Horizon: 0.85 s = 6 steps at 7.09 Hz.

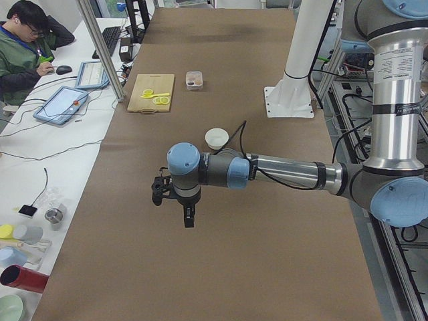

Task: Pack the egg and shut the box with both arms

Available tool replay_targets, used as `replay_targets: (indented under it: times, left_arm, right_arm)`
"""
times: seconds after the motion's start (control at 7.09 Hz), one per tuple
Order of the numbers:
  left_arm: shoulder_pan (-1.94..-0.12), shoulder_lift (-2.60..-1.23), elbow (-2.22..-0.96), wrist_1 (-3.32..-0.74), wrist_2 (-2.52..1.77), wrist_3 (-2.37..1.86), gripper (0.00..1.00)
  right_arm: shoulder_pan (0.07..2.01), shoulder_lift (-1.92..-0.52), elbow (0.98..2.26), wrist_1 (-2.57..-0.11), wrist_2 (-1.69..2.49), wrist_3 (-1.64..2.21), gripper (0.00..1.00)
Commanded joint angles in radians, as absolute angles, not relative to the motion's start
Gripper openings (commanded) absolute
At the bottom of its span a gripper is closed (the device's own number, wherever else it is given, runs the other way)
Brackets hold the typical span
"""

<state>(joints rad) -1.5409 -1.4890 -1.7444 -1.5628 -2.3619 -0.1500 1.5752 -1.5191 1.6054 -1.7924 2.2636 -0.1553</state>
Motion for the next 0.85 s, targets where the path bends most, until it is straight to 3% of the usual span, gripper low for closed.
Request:
replay_targets:
  times: [0.0,0.14,0.71]
  left_arm:
    - [-1.542,-1.467,-1.733,-1.647,-2.359,-0.155,0.99]
    - [-1.54,-1.463,-1.73,-1.644,-2.365,-0.155,0.99]
    - [-1.543,-1.46,-1.753,-1.66,-2.413,-0.146,0.99]
  right_arm:
    - [1.578,-1.647,1.623,-1.615,2.263,-0.157,1.0]
    - [1.578,-1.658,1.62,-1.518,2.272,-0.146,1.0]
    - [1.577,-1.644,1.641,-1.509,2.339,-0.049,1.0]
